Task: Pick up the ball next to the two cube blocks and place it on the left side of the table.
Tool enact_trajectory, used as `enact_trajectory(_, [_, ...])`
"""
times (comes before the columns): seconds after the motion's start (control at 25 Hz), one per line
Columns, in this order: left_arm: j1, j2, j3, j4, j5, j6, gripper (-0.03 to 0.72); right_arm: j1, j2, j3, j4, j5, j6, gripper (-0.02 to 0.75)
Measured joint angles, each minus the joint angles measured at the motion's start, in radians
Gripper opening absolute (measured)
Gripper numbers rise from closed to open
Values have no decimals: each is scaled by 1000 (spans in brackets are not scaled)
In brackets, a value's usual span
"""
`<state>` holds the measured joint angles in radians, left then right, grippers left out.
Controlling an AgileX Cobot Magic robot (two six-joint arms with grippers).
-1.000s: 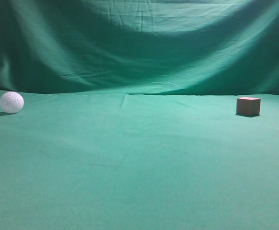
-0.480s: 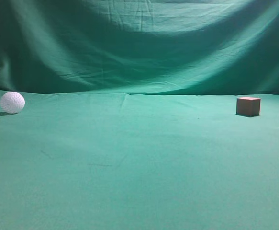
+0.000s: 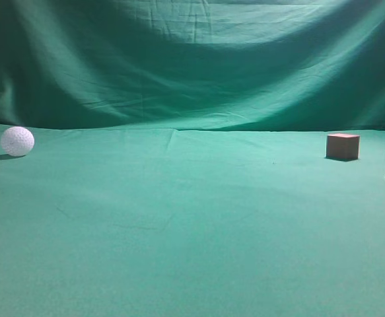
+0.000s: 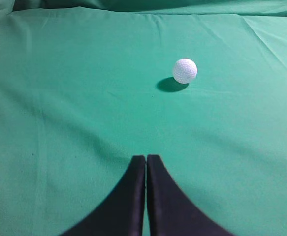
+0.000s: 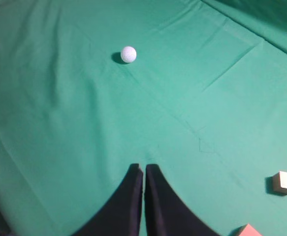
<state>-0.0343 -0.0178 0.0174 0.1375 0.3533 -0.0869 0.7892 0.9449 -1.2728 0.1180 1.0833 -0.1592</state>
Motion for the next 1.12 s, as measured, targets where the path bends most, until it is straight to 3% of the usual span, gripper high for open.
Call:
enact_trajectory(0.32, [0,0,0,0,0,0,0,0,-254,170,0,-26,18,0])
enact_trajectory(0.68, [0,0,0,0,0,0,0,-16,-525,558,-98,-343,62,0])
enact_trajectory(0.84, [0,0,0,0,0,0,0,-137,-623,761,-119,-528,63,0])
enact_trajectory(1.12, [0,0,0,0,0,0,0,-414,-823,1016,-129,-625,63,0])
